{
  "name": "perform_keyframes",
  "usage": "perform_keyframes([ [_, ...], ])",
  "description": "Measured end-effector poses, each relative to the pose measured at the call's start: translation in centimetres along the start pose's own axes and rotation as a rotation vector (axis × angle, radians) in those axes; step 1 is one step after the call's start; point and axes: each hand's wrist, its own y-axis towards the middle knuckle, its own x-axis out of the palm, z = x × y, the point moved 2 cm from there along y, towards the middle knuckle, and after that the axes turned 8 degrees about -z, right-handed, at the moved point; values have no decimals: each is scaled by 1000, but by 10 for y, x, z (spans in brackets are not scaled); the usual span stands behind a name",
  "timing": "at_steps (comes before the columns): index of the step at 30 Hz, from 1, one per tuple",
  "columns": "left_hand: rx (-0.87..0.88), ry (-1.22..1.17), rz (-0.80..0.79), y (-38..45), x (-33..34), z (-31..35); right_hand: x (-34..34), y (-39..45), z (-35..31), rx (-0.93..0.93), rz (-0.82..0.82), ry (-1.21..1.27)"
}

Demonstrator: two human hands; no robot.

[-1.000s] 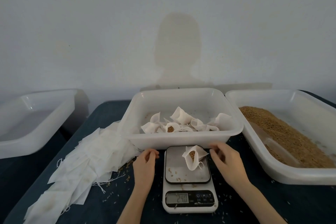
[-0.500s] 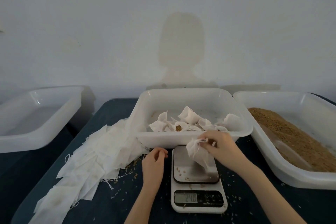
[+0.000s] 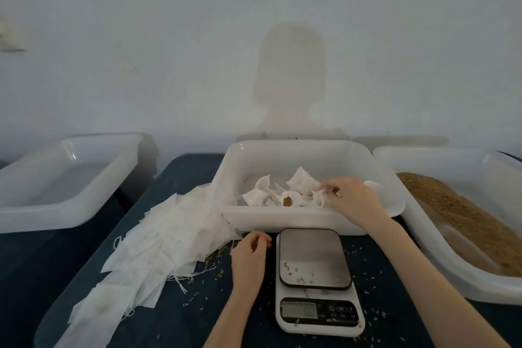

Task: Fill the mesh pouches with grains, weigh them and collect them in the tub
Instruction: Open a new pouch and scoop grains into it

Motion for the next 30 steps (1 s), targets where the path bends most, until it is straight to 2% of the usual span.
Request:
perform_keyframes([
  [2, 15, 15, 15, -3, -3, 2, 7, 2, 1, 27, -145, -73],
  [5, 44, 153, 74, -6, -9, 4, 7, 2, 0, 4, -176, -11],
  [11, 83, 368, 392, -4, -38, 5, 0, -9, -4, -117, 75, 39],
  [13, 104, 489, 441, 3, -56, 4, -1, -16, -7, -151, 116, 102],
  [17, -88, 850, 342, 24, -95, -8, 4, -33, -19, -213, 79, 172],
  [20, -78, 944, 269, 27, -107, -13, 17, -44, -33, -234, -22, 175],
  [25, -117, 956, 266, 19, -111, -9, 40, -55, -48, -251, -123, 146],
  [28, -110, 837, 273, 16, -113, -7, 49, -60, -50, -250, -171, 134],
  [30, -95, 767, 331, 12, -116, -4, 53, -63, -51, -244, -198, 125],
])
